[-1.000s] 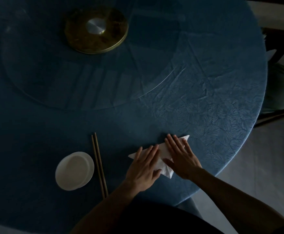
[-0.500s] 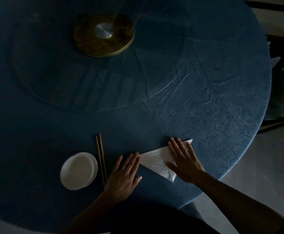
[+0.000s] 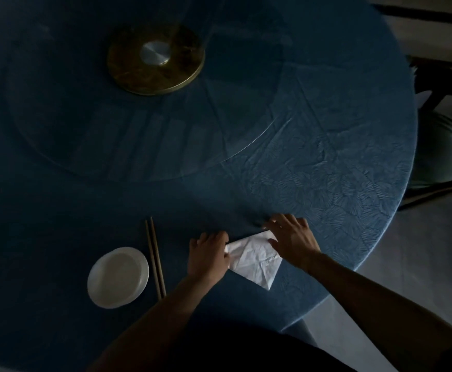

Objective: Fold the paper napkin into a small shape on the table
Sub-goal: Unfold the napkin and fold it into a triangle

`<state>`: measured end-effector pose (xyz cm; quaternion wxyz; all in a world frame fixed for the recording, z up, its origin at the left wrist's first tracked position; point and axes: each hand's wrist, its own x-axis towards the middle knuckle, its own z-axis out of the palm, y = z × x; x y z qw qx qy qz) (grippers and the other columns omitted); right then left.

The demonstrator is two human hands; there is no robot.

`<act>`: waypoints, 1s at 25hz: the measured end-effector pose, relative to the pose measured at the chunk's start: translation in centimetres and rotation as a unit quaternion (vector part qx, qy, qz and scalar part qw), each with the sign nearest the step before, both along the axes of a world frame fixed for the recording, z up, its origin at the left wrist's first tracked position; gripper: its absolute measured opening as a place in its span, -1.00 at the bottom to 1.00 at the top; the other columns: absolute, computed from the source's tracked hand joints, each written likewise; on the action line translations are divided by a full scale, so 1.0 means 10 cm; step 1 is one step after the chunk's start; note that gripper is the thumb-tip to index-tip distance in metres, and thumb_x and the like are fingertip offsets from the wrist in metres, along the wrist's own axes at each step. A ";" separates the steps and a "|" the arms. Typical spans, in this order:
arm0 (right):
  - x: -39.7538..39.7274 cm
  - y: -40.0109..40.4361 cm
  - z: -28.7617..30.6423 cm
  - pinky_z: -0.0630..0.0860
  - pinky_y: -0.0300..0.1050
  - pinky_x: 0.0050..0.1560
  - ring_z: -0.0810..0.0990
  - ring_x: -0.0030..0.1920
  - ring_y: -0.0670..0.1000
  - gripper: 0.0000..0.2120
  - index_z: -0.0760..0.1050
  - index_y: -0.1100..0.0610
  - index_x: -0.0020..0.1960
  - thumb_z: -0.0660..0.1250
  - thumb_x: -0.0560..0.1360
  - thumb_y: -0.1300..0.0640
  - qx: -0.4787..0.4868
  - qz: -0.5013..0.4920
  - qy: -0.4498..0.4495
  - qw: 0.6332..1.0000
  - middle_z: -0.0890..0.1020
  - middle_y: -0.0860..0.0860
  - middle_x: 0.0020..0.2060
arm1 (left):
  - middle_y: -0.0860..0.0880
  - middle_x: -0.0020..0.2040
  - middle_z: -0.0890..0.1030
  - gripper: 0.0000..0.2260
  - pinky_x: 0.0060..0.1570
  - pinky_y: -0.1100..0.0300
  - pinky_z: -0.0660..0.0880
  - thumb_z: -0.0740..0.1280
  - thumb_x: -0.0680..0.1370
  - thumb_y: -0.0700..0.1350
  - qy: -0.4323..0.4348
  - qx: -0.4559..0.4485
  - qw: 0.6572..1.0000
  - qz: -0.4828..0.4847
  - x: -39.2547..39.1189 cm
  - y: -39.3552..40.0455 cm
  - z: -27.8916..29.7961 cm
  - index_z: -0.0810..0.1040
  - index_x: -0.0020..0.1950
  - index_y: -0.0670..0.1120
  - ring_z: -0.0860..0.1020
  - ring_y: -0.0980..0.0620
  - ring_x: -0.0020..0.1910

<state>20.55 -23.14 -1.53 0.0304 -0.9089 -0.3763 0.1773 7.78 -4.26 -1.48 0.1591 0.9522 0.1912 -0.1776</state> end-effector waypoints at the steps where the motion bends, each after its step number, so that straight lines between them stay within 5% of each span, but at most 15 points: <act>1: 0.04 0.03 0.00 0.35 0.06 0.20 0.41 0.25 0.07 -0.61 0.42 -0.08 0.30 0.33 0.49 -0.04 -0.018 0.004 0.007 1.000 0.46 -0.03 0.29 | 0.05 0.10 0.57 -0.84 0.08 0.01 0.37 0.33 0.49 -0.06 0.009 -0.021 1.000 0.014 0.04 0.01 0.01 0.45 0.05 0.05 0.45 -0.04 0.14; 6: 0.09 0.10 0.00 0.33 0.03 0.20 0.33 0.25 0.05 -0.72 0.43 -0.11 0.15 0.34 0.46 -0.05 -0.023 -0.006 0.040 0.999 0.44 -0.04 0.25 | 0.01 0.01 0.49 -0.89 0.05 0.03 0.38 0.29 0.40 -0.17 0.034 -0.093 0.993 0.070 0.13 0.04 0.05 0.41 -0.20 0.03 0.43 -0.04 0.07; 10: 0.12 0.10 0.03 0.29 0.05 0.21 0.33 0.26 0.05 -0.64 0.40 -0.14 0.23 0.33 0.46 -0.06 -0.035 0.000 0.056 0.998 0.45 -0.08 0.24 | 0.06 -0.22 0.58 -0.91 -0.16 0.05 0.51 0.29 0.40 -0.15 0.026 -0.218 0.971 0.095 0.12 0.08 0.08 0.43 -0.19 0.03 0.56 0.01 -0.19; 12: 0.16 0.10 0.08 0.30 0.02 0.16 0.35 0.23 0.03 -0.76 0.47 -0.16 0.13 0.29 0.47 -0.05 -0.038 0.004 0.046 0.998 0.50 -0.10 0.16 | 0.07 -0.24 0.58 -0.89 -0.19 0.04 0.53 0.31 0.42 -0.14 -0.010 -0.235 0.967 0.095 0.13 0.14 0.12 0.42 -0.19 0.05 0.56 0.04 -0.24; 16: 0.26 0.17 0.20 0.32 0.00 0.10 0.41 0.17 0.06 -0.83 0.55 -0.10 -0.02 0.35 0.40 0.05 0.048 -0.054 0.041 0.997 0.55 -0.08 0.06 | 0.12 -0.21 0.56 -0.84 -0.22 0.17 0.48 0.38 0.46 -0.19 -0.164 -0.223 0.958 0.077 0.16 0.34 0.24 0.45 -0.14 0.05 0.54 0.15 -0.22; 20: 0.30 0.37 0.32 0.36 0.06 0.18 0.37 0.23 0.09 -0.43 0.39 -0.16 0.34 0.42 0.34 -0.02 0.076 -0.035 0.076 0.994 0.49 -0.05 0.20 | 0.13 -0.17 0.56 -0.87 -0.18 0.19 0.41 0.38 0.45 -0.18 -0.318 -0.112 0.941 -0.015 0.22 0.45 0.47 0.49 -0.12 0.03 0.49 0.14 -0.18; 25: 0.15 0.56 0.32 0.47 -0.03 -0.08 0.57 -0.04 0.10 -0.75 0.61 -0.08 0.09 0.37 0.43 0.10 0.192 -0.102 0.002 0.976 0.65 -0.01 -0.12 | 0.01 -0.08 0.60 -0.85 -0.05 0.12 0.44 0.40 0.43 -0.11 -0.367 -0.029 0.907 -0.203 -0.05 0.30 0.56 0.55 -0.02 -0.02 0.53 0.04 -0.09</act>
